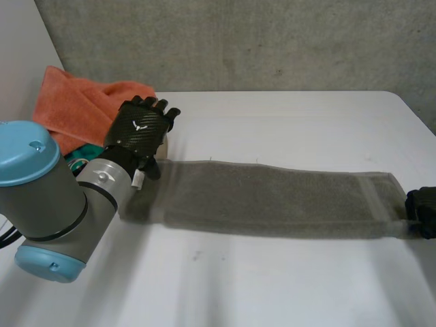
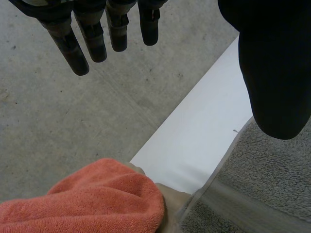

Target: Fold the laundry.

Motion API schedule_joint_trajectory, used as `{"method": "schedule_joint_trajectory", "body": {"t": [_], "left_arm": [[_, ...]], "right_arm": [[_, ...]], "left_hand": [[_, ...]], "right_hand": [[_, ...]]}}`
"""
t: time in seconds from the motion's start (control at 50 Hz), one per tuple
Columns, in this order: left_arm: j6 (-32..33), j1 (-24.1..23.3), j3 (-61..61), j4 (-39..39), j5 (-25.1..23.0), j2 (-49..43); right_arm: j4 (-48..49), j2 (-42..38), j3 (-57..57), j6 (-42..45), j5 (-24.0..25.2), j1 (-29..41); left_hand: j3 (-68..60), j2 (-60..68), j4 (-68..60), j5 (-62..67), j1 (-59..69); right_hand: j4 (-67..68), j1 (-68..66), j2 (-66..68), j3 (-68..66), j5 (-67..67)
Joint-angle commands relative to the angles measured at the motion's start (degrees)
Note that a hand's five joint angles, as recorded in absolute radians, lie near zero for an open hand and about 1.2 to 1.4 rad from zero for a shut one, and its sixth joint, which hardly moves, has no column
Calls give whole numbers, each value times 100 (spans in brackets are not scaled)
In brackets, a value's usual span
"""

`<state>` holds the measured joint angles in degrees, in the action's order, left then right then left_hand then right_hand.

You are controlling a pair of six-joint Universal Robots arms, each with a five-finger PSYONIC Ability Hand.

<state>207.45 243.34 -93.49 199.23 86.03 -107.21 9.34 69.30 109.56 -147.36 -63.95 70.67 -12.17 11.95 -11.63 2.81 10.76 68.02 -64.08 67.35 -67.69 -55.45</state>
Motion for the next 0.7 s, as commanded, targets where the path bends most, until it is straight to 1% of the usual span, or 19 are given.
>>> {"method": "schedule_joint_trajectory", "body": {"t": [0.02, 0.1, 0.14, 0.22, 0.28, 0.34, 0.36, 0.42, 0.44, 0.5, 0.52, 0.54, 0.58, 0.6, 0.66, 0.68, 0.7], "left_arm": [[-3, -6, -20, -7, 2, 7], [-2, -6, -47, -7, 2, 34], [-2, 3, -73, -7, 2, 43], [-2, 21, -91, -7, -7, 95], [-2, 21, -91, -7, -7, 104], [-2, 21, -108, -7, 2, 139], [-2, 21, -108, -7, 2, 157], [-11, 21, -108, -7, 2, 236], [-11, 21, -117, -16, 10, 262], [-20, 21, -117, -16, 11, 297], [-29, 21, -126, -16, 19, 324], [-38, 21, -126, -16, 19, 324], [-64, 21, -152, -16, 19, 324], [-99, 12, -178, -16, 11, 324], [-125, 3, -196, -7, 11, 324], [-143, -6, -205, -7, 11, 315], [-143, -14, -205, -7, 11, 315]], "right_arm": [[279, 83, -57, 23, -451, -334], [341, 215, -224, 242, -531, -844], [349, 241, -303, 618, -583, -1054], [420, 250, -426, 1304, -619, -1135], [472, 294, -470, 1464, -619, -977], [700, 487, -584, 1368, -601, -118], [901, 549, -663, 1333, -592, 450], [1280, 611, -690, 1315, -548, 1218], [1516, 628, -699, 1350, -522, 1682], [1860, 611, -716, 1376, -434, 2457], [2044, 576, -743, 1385, -330, 3017], [2124, 549, -760, 1394, -276, 3301], [2230, 409, -839, 1411, -171, 3820], [2239, 148, -935, 1429, -75, 4292], [2178, -337, -1111, 1499, 5, 4910], [2091, -626, -1234, 1578, 5, 5251], [2020, -776, -1296, 1622, 5, 5403]], "left_hand": [[217, -195, 163, -281, -76], [217, -195, 163, -281, -76], [217, -195, 163, -281, -76], [217, -195, 163, -281, -76], [217, -195, 163, -281, -76], [217, -195, 163, -281, -76], [217, -195, 163, -281, -76], [217, -195, 163, -281, -76], [217, -195, 163, -281, -76], [217, -195, 163, -281, -76], [217, -195, 163, -281, -76], [217, -195, 163, -281, -76], [217, -195, 163, -281, -76], [217, -195, 163, -281, -76], [217, -195, 163, -281, -76], [217, -195, 163, -281, -76], [217, -195, 163, -281, -76]], "right_hand": [[1198, -1592, 1265, -1231, -1455], [1198, -1592, 1265, -1231, -1455], [1198, -1592, 1265, -1231, -1455], [1198, -1592, 1265, -1231, -1455], [1198, -1592, 1265, -1231, -1455], [1198, -1592, 1265, -1231, -1455], [1198, -1592, 1265, -1231, -1455], [1198, -1592, 1265, -1231, -1455], [1198, -1592, 1265, -1231, -1455], [1198, -1592, 1265, -1231, -1455], [1198, -1592, 1265, -1231, -1455], [1198, -1592, 1265, -1231, -1455], [1198, -1592, 1265, -1231, -1455], [1198, -1592, 1265, -1231, -1455], [1198, -1592, 1265, -1231, -1455], [1198, -1592, 1265, -1231, -1455], [1198, -1592, 1265, -1231, -1455]]}}
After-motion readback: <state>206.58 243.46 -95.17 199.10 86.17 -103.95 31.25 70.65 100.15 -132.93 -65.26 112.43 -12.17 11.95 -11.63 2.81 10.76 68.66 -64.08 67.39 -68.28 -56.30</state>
